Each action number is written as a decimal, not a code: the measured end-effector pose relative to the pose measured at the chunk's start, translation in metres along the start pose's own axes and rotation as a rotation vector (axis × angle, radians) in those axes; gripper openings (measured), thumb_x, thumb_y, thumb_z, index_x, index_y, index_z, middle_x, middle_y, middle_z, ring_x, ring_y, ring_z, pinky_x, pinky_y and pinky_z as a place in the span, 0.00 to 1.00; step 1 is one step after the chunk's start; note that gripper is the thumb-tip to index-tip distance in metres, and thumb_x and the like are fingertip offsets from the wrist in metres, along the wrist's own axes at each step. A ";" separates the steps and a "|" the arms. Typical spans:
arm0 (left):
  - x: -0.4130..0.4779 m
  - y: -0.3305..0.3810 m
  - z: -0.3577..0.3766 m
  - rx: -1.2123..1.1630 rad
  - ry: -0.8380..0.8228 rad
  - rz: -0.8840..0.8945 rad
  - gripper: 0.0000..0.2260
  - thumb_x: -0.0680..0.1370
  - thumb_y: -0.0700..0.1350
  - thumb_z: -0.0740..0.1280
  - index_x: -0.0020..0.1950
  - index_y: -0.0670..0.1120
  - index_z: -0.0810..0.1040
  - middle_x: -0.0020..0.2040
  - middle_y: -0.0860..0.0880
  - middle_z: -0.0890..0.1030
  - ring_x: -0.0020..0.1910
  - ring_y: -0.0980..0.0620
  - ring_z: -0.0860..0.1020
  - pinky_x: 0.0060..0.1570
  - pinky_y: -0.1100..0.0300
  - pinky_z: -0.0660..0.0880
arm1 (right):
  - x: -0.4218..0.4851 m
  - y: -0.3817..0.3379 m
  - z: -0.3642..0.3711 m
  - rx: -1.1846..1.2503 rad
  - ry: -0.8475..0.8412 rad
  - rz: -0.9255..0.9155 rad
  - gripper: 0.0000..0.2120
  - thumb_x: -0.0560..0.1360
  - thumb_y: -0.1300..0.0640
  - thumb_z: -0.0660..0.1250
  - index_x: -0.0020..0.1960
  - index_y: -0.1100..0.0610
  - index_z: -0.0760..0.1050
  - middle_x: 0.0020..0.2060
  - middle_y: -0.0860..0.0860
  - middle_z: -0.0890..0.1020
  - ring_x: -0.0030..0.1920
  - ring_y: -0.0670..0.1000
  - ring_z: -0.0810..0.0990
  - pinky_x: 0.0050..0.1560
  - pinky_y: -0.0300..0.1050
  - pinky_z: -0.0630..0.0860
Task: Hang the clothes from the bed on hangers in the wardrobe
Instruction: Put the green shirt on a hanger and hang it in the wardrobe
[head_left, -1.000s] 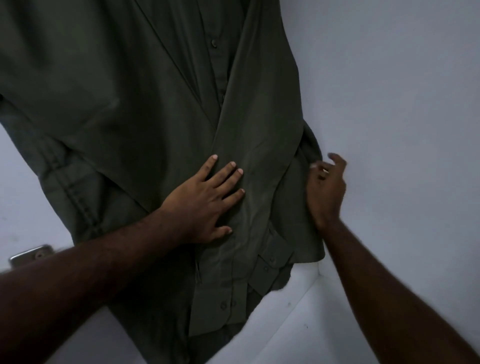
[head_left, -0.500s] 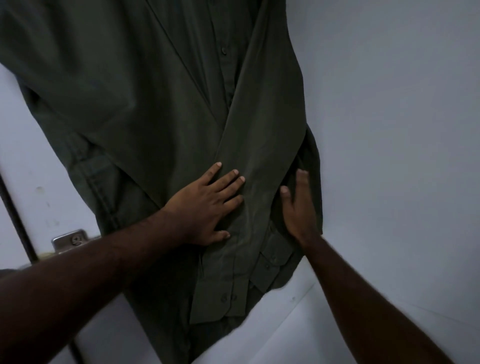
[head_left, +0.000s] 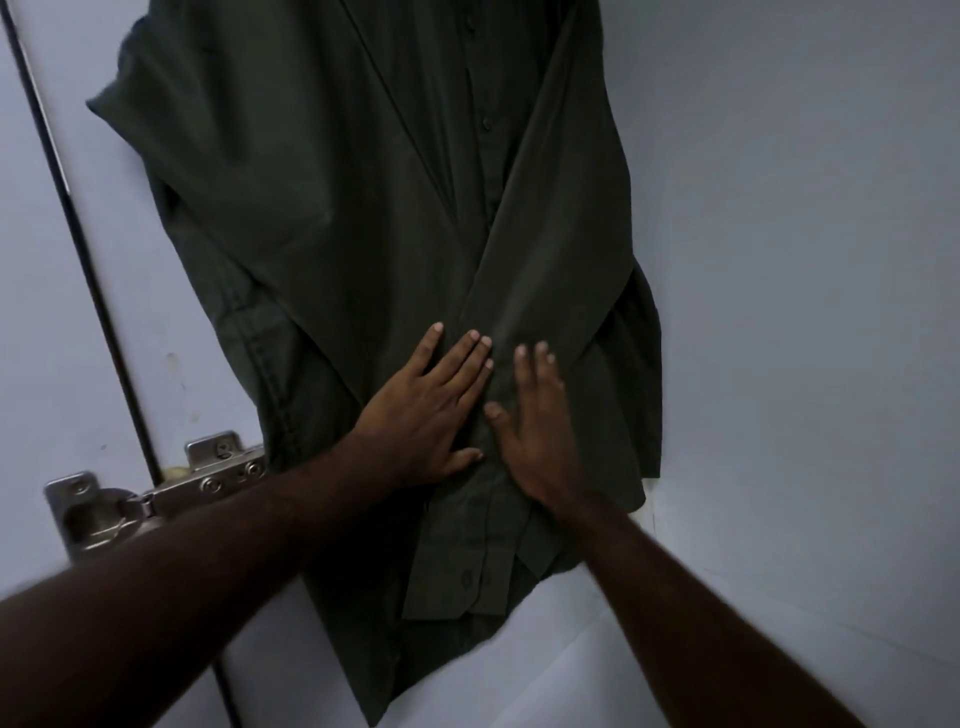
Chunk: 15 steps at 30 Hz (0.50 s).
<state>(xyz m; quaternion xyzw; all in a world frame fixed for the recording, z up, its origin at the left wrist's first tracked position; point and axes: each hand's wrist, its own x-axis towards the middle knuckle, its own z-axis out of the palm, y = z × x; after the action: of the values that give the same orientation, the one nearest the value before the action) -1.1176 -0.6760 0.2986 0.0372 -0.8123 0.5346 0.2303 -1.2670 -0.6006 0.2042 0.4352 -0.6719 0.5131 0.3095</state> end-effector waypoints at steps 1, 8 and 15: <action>-0.002 0.000 0.000 0.004 -0.012 0.015 0.43 0.74 0.68 0.57 0.76 0.37 0.60 0.77 0.37 0.58 0.78 0.40 0.55 0.74 0.37 0.46 | -0.007 0.003 0.010 -0.046 -0.042 -0.005 0.37 0.78 0.31 0.41 0.79 0.51 0.41 0.80 0.51 0.44 0.79 0.49 0.40 0.78 0.53 0.43; 0.036 -0.033 -0.052 -0.124 0.074 0.014 0.22 0.77 0.60 0.57 0.60 0.45 0.76 0.60 0.43 0.75 0.61 0.43 0.72 0.66 0.44 0.62 | 0.035 -0.003 -0.023 -0.040 0.062 -0.002 0.32 0.74 0.36 0.54 0.69 0.55 0.72 0.69 0.55 0.73 0.70 0.56 0.69 0.72 0.57 0.62; 0.104 -0.175 -0.109 0.056 0.456 -0.298 0.27 0.73 0.56 0.57 0.66 0.42 0.76 0.68 0.37 0.73 0.71 0.40 0.69 0.70 0.36 0.59 | 0.207 -0.089 -0.101 0.034 0.246 -0.313 0.13 0.79 0.54 0.58 0.58 0.56 0.76 0.52 0.52 0.81 0.52 0.51 0.80 0.53 0.38 0.70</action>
<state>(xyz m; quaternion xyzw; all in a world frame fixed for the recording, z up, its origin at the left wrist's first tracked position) -1.1198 -0.6344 0.5261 0.0411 -0.7099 0.5116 0.4823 -1.2786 -0.5677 0.4487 0.4734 -0.5444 0.5193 0.4581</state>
